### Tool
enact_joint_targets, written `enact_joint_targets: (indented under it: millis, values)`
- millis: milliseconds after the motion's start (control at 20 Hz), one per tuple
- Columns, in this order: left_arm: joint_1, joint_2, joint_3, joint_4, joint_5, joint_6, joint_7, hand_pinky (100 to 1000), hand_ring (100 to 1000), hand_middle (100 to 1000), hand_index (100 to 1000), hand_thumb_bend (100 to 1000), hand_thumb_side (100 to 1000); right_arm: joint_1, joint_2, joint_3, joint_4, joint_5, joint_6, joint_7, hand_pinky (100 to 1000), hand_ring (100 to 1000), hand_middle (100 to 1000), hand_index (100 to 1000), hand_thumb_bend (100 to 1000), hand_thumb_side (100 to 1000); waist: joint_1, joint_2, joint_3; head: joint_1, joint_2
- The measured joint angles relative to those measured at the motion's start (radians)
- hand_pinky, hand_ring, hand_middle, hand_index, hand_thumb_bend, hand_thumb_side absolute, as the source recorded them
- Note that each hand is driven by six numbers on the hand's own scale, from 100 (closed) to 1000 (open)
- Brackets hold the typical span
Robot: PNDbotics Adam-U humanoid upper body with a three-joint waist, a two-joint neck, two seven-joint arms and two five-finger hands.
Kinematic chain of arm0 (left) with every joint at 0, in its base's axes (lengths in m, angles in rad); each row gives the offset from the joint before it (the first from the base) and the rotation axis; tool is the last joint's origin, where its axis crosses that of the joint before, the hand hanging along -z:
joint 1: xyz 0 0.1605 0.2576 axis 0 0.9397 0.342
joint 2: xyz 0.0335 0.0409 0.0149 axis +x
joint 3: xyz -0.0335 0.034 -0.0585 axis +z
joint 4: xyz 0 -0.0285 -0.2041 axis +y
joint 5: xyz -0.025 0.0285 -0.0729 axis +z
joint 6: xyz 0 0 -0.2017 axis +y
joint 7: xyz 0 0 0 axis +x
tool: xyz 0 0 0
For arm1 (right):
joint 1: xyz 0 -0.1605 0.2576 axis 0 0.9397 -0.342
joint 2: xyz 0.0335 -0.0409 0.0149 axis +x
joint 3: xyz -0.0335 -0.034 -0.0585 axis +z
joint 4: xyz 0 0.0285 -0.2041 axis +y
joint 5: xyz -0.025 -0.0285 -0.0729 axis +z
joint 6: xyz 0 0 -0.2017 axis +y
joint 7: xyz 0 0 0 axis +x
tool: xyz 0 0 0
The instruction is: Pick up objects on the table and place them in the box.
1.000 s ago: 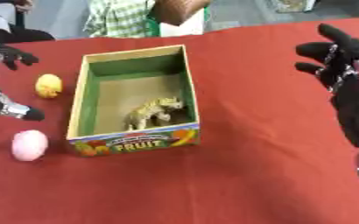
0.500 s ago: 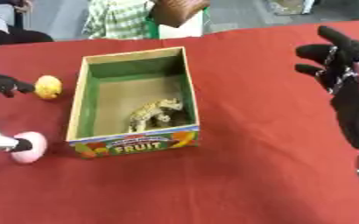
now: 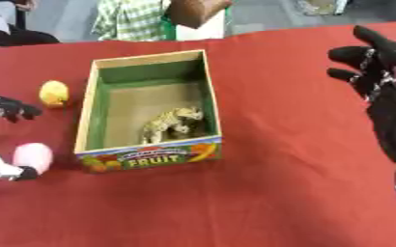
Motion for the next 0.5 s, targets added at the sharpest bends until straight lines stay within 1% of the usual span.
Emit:
enact_joint_targets:
  millis: [100, 200, 250, 350, 500]
  values:
    - [0.0, -0.001, -0.005, 0.017, -0.025, 0.0, 0.0, 636, 842, 839, 1000, 493, 509, -0.001, 0.0, 0.0, 0.0, 0.0, 0.0, 0.0, 838, 881, 736, 962, 100, 1000, -0.001, 0.0, 0.0, 0.0, 0.0]
    - [0.0, -0.005, -0.009, 0.038, -0.051, -0.001, -0.001, 613, 827, 820, 993, 455, 487, -0.001, 0.0, 0.0, 0.0, 0.0, 0.0, 0.0, 839, 881, 736, 962, 100, 1000, -0.003, 0.001, 0.0, 0.0, 0.0]
    - [0.0, -0.009, -0.012, 0.048, -0.062, -0.001, -0.001, 611, 825, 819, 991, 452, 485, -0.001, 0.0, 0.0, 0.0, 0.0, 0.0, 0.0, 839, 881, 736, 962, 100, 1000, -0.004, 0.002, 0.0, 0.001, 0.0]
    - [0.0, -0.018, -0.016, 0.069, -0.077, -0.002, -0.002, 578, 798, 792, 963, 435, 463, -0.001, 0.0, 0.0, 0.0, 0.0, 0.0, 0.0, 839, 881, 736, 962, 100, 1000, -0.006, 0.003, 0.0, 0.001, 0.0]
    - [-0.001, -0.029, -0.026, 0.097, -0.092, -0.005, -0.005, 562, 781, 777, 950, 420, 458, -0.001, 0.001, 0.0, 0.0, 0.0, 0.0, 0.0, 839, 881, 736, 962, 100, 1000, -0.006, 0.003, 0.0, 0.004, 0.0]
